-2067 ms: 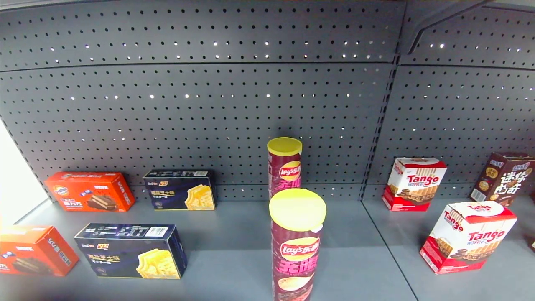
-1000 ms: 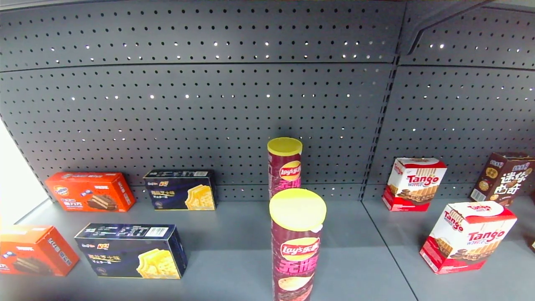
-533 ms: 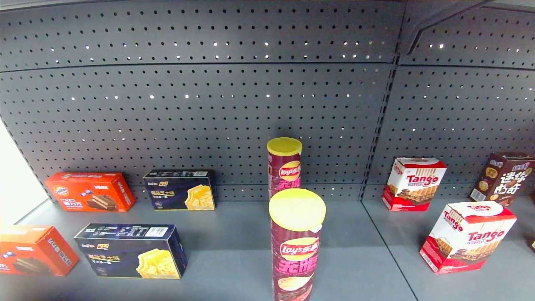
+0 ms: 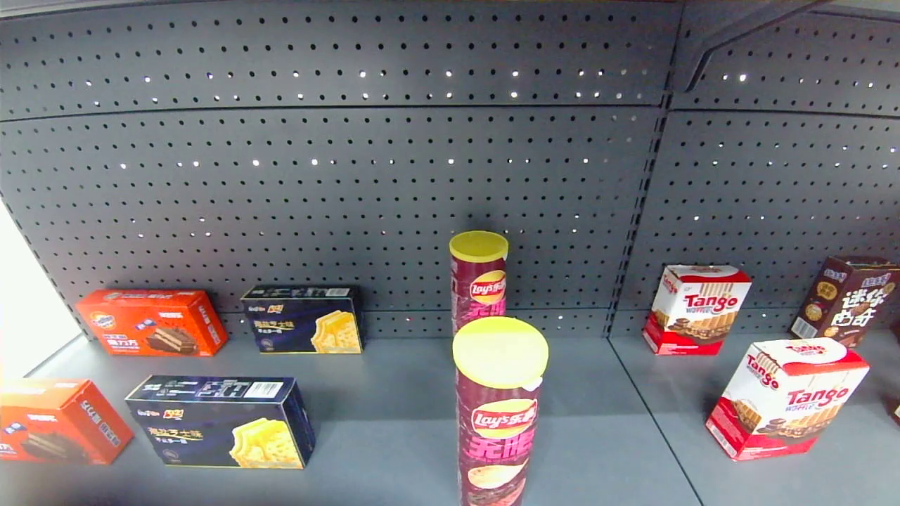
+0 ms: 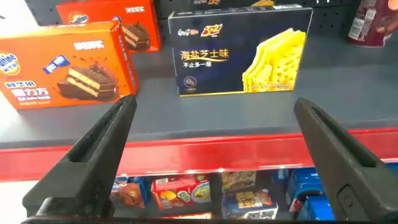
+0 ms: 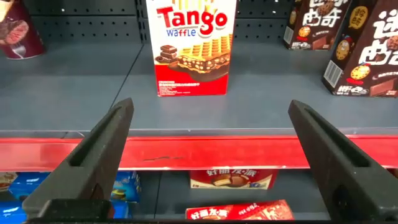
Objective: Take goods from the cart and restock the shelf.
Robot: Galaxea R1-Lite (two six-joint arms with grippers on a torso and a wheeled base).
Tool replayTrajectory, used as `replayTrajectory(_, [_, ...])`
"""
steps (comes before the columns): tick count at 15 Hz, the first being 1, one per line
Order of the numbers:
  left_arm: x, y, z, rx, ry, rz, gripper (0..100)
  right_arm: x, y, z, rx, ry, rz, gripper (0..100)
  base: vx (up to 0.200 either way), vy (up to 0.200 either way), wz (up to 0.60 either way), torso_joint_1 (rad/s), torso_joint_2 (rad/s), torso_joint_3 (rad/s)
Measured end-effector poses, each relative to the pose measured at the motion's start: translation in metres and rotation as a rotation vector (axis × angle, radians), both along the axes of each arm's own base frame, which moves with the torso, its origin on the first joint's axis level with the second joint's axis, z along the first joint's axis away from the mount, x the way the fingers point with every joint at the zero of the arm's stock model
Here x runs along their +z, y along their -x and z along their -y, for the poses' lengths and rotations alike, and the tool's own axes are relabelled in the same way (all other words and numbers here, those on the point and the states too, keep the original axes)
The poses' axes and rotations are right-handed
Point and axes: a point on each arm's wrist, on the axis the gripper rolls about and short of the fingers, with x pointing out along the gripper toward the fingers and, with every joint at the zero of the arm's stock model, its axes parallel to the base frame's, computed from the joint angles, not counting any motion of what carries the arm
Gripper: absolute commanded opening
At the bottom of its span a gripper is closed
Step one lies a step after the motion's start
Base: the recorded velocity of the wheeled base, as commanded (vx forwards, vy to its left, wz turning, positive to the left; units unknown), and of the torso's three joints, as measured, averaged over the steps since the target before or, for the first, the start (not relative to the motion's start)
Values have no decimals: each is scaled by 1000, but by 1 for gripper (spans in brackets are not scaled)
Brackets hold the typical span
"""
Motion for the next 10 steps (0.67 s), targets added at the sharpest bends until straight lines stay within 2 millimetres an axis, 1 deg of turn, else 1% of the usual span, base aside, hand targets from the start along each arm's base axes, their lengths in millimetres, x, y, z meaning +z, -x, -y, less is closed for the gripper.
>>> replayTrajectory(1, [0,0,0,3,0,3,100,0,0,0,0,-1,0,100,-200,0,0,2,7,-2])
replayTrajectory(10, [0,0,0,8,34,7,100,0,0,0,0,-4,0,100,0,0,0,0,0,0])
